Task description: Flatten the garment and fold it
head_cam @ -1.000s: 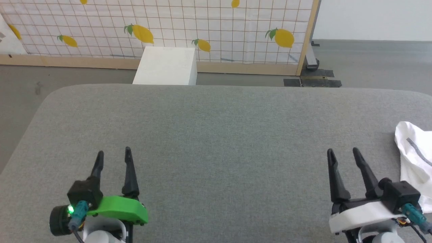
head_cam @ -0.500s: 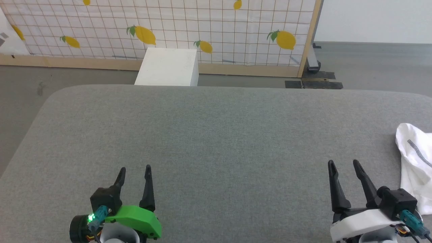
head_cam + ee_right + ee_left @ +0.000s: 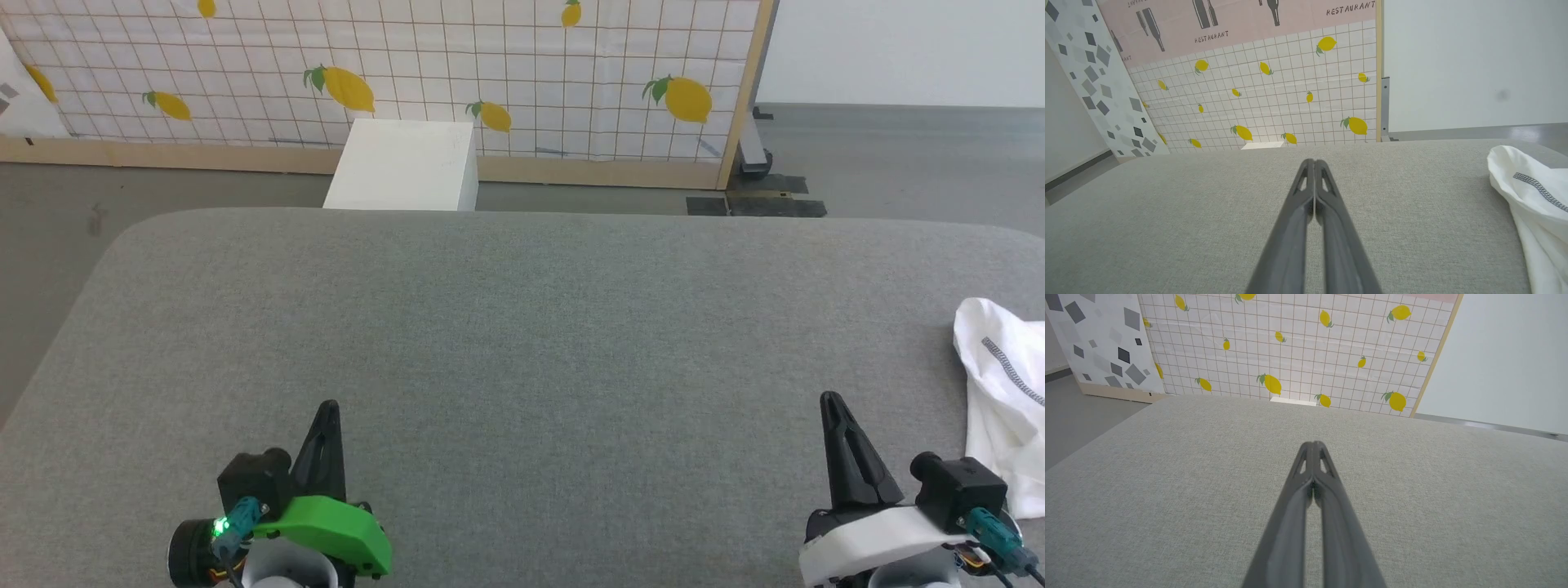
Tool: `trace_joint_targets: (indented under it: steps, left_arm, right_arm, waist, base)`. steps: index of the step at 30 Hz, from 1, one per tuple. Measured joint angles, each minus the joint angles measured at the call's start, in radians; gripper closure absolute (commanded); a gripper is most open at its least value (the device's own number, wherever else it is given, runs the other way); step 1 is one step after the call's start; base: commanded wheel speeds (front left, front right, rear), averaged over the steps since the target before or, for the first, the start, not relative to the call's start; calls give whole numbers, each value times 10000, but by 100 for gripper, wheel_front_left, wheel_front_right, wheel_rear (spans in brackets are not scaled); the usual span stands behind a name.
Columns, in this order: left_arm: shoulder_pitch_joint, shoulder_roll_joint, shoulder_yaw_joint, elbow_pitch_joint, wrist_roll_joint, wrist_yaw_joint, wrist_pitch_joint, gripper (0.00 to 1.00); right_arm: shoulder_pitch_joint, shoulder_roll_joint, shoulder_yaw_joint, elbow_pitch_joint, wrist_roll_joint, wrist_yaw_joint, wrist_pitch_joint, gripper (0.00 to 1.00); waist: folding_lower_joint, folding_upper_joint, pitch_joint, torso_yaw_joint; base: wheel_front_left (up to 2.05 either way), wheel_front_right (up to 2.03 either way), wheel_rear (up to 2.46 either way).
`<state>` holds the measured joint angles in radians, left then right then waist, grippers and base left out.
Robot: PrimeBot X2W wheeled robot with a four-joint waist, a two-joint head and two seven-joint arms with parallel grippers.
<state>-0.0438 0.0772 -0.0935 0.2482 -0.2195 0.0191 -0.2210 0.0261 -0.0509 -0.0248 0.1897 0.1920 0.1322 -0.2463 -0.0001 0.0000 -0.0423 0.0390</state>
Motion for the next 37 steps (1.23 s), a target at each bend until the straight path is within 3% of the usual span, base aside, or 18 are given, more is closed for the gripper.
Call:
trace_joint_targets:
  steps: [37]
  left_arm:
    - [29, -73, 284, -805, 704, -8, 713, 100]
  right_arm:
    - [-9, 0, 77, -610, -621, 0, 803, 100]
  waist:
    - [0, 0, 144, -132]
  base:
    - [0, 0, 0]
